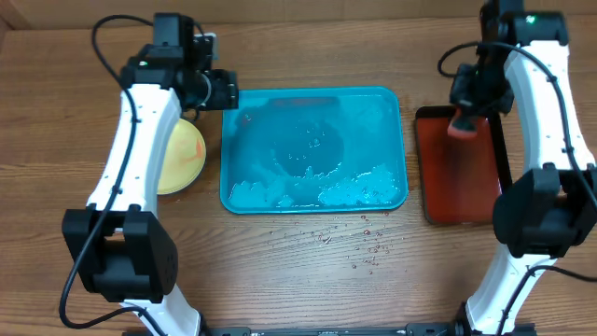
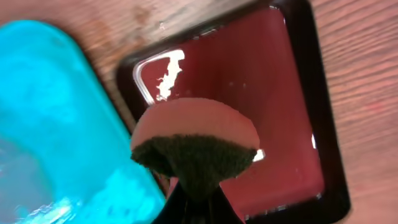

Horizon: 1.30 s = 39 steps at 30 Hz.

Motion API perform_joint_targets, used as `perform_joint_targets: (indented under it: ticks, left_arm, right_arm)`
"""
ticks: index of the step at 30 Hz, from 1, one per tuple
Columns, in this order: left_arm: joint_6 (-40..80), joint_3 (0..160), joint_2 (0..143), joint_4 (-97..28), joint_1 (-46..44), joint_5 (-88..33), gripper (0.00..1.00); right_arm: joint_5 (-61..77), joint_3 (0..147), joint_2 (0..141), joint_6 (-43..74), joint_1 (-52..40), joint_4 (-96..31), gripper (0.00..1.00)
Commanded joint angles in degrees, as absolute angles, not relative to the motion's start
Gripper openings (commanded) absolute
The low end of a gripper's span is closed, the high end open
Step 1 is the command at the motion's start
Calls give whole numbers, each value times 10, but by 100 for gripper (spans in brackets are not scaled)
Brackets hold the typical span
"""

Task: Clean dirty plates on tray and stack at the side
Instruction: 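Move the sponge with right gripper onto the dark red tray and release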

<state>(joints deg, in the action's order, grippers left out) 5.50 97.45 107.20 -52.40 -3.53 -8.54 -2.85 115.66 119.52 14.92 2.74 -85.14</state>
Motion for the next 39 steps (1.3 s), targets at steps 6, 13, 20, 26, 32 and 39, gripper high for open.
perform_joint_targets:
  ticks: [6, 13, 20, 26, 32, 39]
  left_arm:
    - [42, 985, 1075, -515, -59, -69, 81]
    - [43, 985, 1075, -507, -59, -69, 89]
    - [43, 985, 1075, -505, -59, -69, 100]
    - [43, 985, 1075, -507, -59, -69, 100]
    - [43, 985, 1075, -507, -59, -69, 100]
    - [43, 985, 1075, -507, -59, -69, 100]
  right_arm:
    - [-44, 974, 1191, 113, 58, -719, 4]
    - [-43, 896, 1191, 76, 58, -634, 9]
    - [0, 929, 1163, 53, 58, -657, 19]
    - [3, 1003, 1102, 44, 58, -732, 53]
    - [46, 1088, 1044, 26, 57, -826, 60]
    - [117, 1157, 953, 23, 57, -889, 100]
